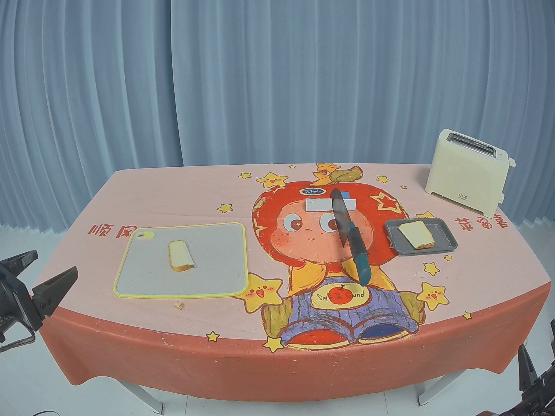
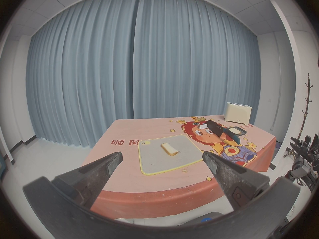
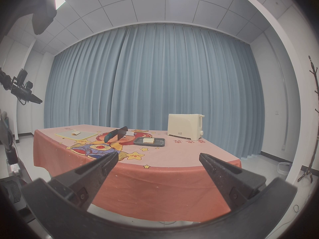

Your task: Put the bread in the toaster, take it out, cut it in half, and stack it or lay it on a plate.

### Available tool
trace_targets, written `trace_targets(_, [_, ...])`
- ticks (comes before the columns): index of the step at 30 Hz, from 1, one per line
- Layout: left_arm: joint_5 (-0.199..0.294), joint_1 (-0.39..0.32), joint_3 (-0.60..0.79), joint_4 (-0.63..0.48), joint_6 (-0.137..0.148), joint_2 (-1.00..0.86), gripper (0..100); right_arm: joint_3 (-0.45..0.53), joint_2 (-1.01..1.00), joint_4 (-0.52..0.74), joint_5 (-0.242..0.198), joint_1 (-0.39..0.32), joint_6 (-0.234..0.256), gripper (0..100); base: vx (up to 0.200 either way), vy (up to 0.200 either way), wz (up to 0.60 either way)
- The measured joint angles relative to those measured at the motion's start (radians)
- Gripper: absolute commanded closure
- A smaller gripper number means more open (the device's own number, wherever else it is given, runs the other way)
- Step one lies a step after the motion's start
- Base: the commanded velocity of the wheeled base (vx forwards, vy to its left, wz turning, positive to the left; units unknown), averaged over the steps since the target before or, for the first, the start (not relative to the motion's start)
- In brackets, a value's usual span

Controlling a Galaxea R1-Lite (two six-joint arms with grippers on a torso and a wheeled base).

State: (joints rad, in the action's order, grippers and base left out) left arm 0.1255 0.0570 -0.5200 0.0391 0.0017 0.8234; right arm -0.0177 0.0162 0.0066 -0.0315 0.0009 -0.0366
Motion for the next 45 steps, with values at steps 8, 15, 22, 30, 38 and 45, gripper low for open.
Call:
trace_targets(8, [-0.005, -0.001, -0.045, -0.001, 0.001, 0.083, 0, 0.0, 0.0, 0.0, 0.0, 0.0, 0.0, 0, 0.0, 0.0, 0.0])
trace_targets(15, [-0.007, 0.0, -0.097, 0.003, 0.004, 0.178, 0, 0.0, 0.0, 0.0, 0.0, 0.0, 0.0, 0, 0.0, 0.0, 0.0])
trace_targets(22, [-0.03, 0.001, -0.124, 0.076, -0.002, 0.259, 0, 0.0, 0.0, -0.001, 0.0, 0.001, 0.0, 0, 0.0, 0.0, 0.0])
trace_targets(30, [-0.072, 0.001, -0.14, 0.13, -0.046, 0.349, 0, 0.0, 0.0, 0.0, 0.0, 0.0, 0.0, 0, 0.0, 0.0, 0.0])
trace_targets(38, [-0.123, 0.003, -0.157, 0.145, -0.076, 0.416, 0, 0.0, 0.0, 0.0, 0.0, 0.0, 0.0, 0, 0.0, 0.0, 0.0])
trace_targets(45, [-0.156, 0.013, -0.171, 0.145, -0.089, 0.458, 0, 0.0, 0.0, 0.0, 0.0, 0.001, 0.0, 0, 0.0, 0.0, 0.0])
